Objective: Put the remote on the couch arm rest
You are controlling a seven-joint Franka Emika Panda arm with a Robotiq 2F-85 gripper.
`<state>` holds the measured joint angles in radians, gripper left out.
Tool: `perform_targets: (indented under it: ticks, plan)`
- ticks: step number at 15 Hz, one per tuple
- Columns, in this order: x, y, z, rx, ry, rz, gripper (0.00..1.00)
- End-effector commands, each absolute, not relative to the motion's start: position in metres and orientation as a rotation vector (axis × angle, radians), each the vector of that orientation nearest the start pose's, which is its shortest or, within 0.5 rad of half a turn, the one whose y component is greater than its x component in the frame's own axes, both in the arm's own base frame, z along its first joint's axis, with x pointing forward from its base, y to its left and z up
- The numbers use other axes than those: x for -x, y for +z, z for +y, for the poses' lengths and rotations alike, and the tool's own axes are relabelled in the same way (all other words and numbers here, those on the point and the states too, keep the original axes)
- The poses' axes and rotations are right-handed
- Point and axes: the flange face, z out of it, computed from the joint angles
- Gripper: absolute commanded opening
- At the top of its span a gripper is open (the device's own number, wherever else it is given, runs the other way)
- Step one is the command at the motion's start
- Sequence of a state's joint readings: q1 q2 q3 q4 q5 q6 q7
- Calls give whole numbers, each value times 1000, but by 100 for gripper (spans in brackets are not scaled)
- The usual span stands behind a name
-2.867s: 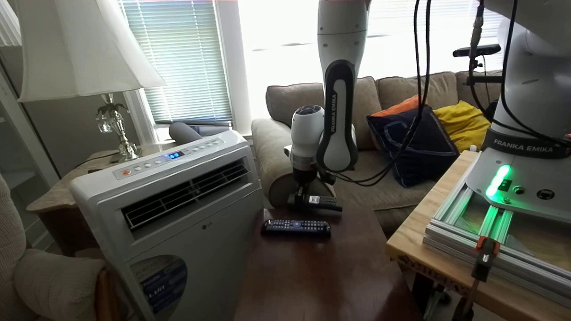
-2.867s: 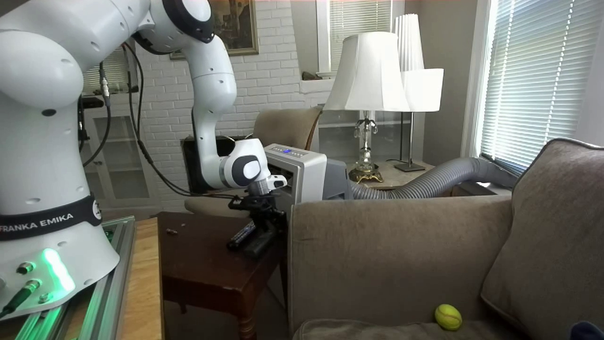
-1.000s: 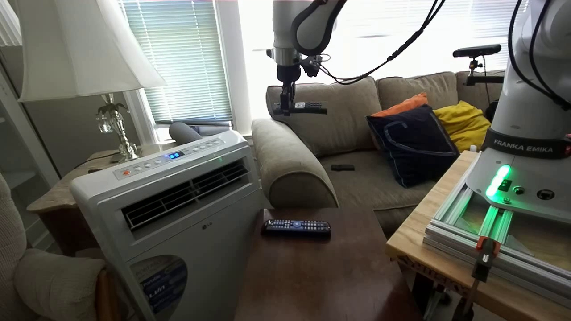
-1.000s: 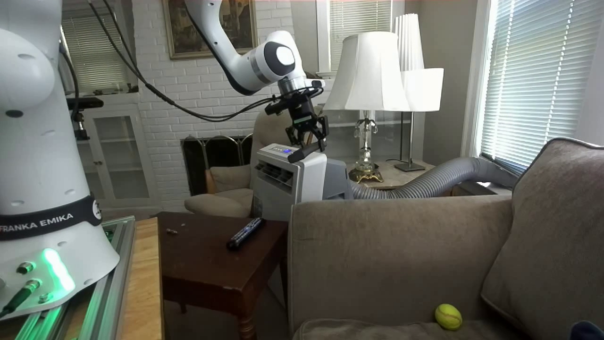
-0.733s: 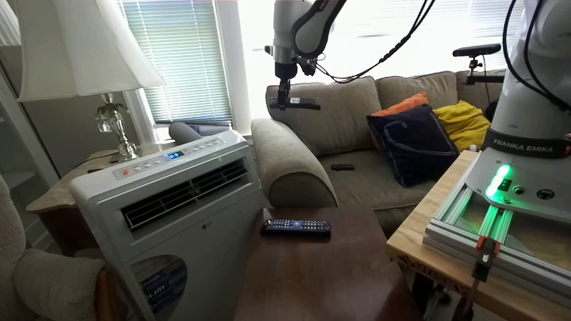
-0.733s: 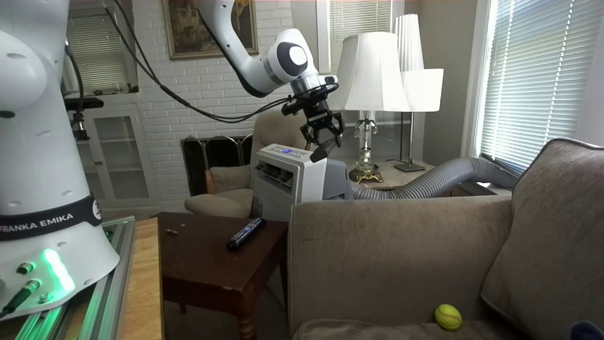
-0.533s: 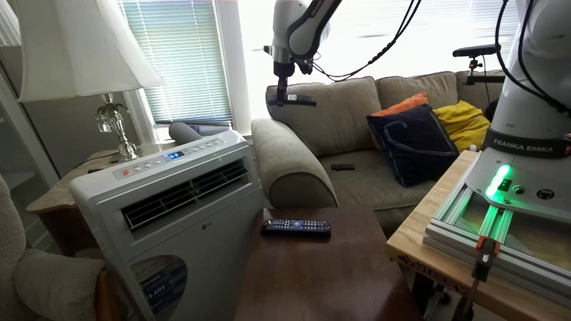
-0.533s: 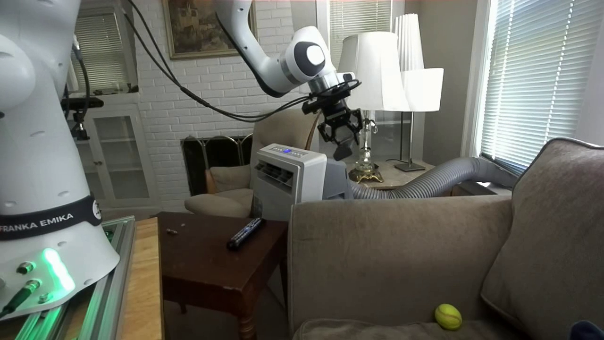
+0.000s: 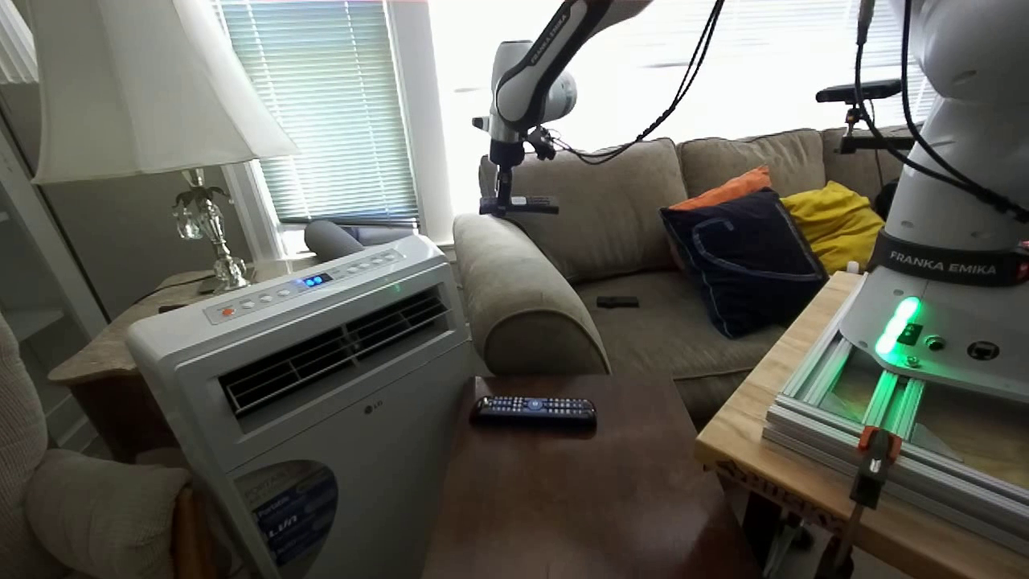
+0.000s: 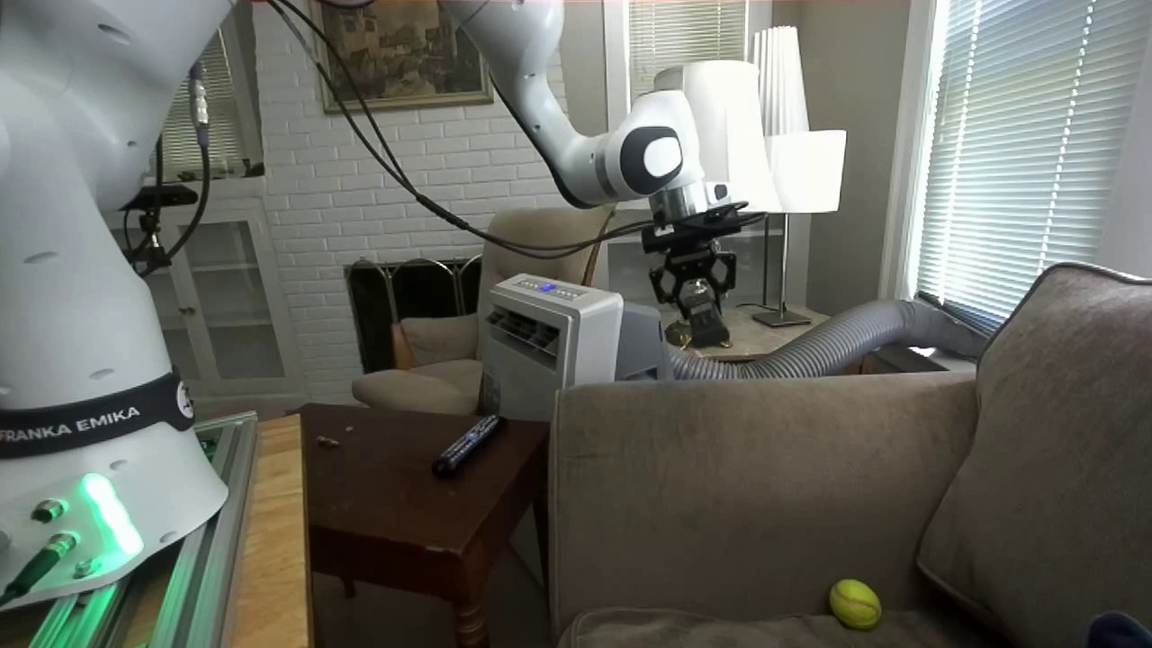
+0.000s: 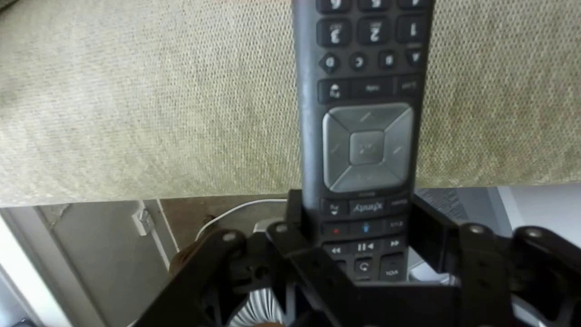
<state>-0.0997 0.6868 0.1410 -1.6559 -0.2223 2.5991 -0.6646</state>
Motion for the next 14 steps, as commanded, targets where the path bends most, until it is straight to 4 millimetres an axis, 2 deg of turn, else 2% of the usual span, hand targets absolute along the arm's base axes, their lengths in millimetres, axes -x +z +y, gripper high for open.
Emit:
perform_targets:
  ticks: [1,3,9,14]
  plan:
    - [-727,214,10,2923,-280,-1234,31]
    - [-726,199,6,2882,-193,-1187,31]
    - [-721,162,11,2740,-31,-1186,31]
    - [-721,143,17,2742,1,-1178,31]
